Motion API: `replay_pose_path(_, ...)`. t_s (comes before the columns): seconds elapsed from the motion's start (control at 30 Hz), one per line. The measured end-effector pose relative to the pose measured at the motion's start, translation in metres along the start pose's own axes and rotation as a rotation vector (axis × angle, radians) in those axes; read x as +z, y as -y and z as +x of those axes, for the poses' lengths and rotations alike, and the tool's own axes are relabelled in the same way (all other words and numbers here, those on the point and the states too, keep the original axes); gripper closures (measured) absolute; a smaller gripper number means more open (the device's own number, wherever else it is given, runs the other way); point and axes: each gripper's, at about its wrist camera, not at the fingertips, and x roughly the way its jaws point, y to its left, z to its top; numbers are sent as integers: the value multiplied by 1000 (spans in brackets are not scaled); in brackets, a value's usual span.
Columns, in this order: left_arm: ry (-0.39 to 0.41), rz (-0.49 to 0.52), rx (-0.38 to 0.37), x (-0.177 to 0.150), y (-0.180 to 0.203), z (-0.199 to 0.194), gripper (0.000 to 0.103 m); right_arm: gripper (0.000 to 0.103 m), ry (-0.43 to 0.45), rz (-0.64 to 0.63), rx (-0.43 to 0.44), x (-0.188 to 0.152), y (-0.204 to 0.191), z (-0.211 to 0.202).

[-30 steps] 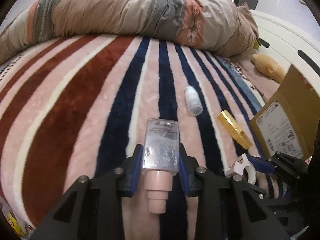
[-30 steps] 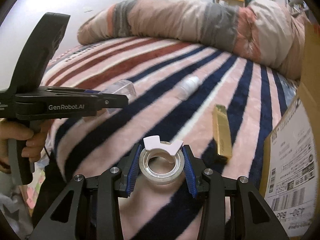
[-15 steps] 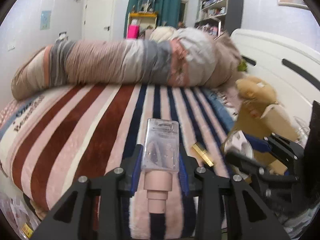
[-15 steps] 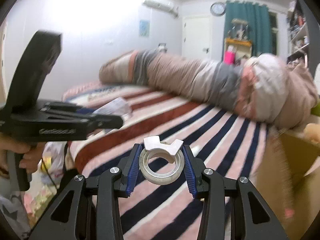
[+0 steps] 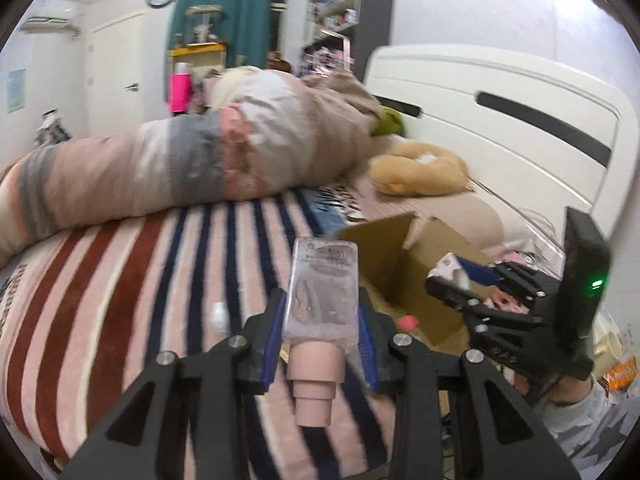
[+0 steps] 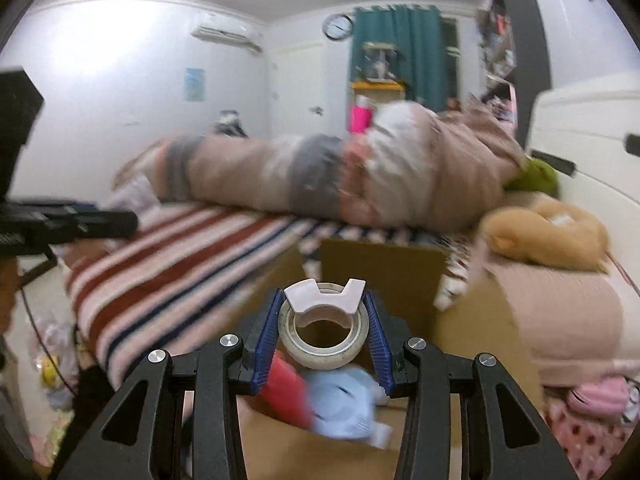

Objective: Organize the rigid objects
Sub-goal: 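Carry the tape roll and clear bottle into the box and open both tools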

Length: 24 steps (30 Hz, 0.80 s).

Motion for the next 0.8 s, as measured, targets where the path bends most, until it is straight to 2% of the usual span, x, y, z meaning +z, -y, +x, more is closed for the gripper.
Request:
replay_pose_path(0.17, -41, 36, -84, 16, 36, 28, 73, 66, -88, 6, -44, -21, 29, 12)
replay_pose_path(0.37, -109, 87, -126, 25, 67, 60, 73, 65, -98, 17, -28, -34, 45, 14)
replay_pose_path(0.57, -169, 125, -110, 34, 75, 93, 73, 65, -81, 25, 8, -36, 50, 16)
replay_pose_path(0.8, -277, 174, -10, 40, 72, 135, 73, 65, -74, 17, 34, -37, 47, 15)
